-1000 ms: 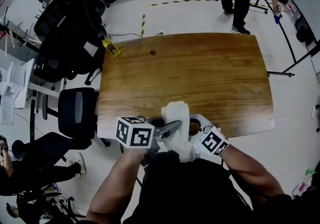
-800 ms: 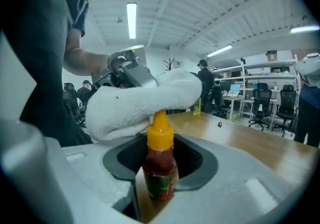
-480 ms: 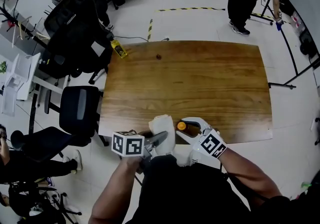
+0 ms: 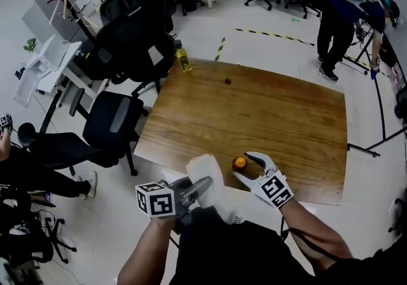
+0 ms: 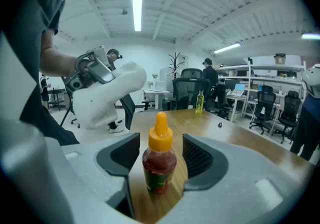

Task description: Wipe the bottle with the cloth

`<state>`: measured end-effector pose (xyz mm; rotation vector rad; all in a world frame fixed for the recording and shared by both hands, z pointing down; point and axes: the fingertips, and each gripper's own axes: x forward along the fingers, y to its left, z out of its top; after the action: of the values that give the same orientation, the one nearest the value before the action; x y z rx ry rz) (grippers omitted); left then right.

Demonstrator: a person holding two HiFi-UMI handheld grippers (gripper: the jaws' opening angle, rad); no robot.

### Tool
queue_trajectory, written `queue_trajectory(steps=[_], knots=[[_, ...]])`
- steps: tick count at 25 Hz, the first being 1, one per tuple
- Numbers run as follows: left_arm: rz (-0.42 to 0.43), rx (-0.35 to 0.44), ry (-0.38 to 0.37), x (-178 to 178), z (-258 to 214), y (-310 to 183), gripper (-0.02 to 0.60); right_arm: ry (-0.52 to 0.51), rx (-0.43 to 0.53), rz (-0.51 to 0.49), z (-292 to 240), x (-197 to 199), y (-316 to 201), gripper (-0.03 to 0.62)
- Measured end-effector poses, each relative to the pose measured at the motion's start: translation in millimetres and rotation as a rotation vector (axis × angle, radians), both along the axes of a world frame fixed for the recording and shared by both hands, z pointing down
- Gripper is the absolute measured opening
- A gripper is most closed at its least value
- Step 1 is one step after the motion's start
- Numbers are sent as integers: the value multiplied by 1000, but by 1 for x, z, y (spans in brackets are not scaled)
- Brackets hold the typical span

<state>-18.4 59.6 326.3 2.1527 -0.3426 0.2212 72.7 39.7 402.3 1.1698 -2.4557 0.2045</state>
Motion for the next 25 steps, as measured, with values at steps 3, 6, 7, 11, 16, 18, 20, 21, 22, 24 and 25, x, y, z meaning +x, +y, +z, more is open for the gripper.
queue_trajectory(steps=[3,6,7,11,16,18,20,21,22,24,25], knots=[[-44,13,5,-12,1,20,98,-1,11,10,-8,17,12,256],[-64,26,-16,-29,3,39,98,-12,-23,45,-13,41,38,255],[-70,34,-30,-36,3,42,98,-39,-45,66,-16,50,47,255],[-84,76,-56,-58,-2,34,99,-301,-174,226,-39,93,82,188],[-33,150,-27,-66,-17,26,100,-596,-194,430,-59,99,121,12],[1,173,-16,-71,-22,31,100,-618,-175,492,-59,82,137,12],[47,212,-9,-81,-26,39,100,-628,-155,540,-60,57,152,12],[70,230,-5,-87,-27,42,100,-622,-147,559,-61,42,159,12],[93,240,-1,-94,-28,45,100,-606,-140,573,-62,27,165,12],[140,235,9,-109,-27,53,100,-562,-126,602,-64,-2,178,12],[165,226,13,-116,-26,57,100,-544,-119,622,-65,-15,187,12]])
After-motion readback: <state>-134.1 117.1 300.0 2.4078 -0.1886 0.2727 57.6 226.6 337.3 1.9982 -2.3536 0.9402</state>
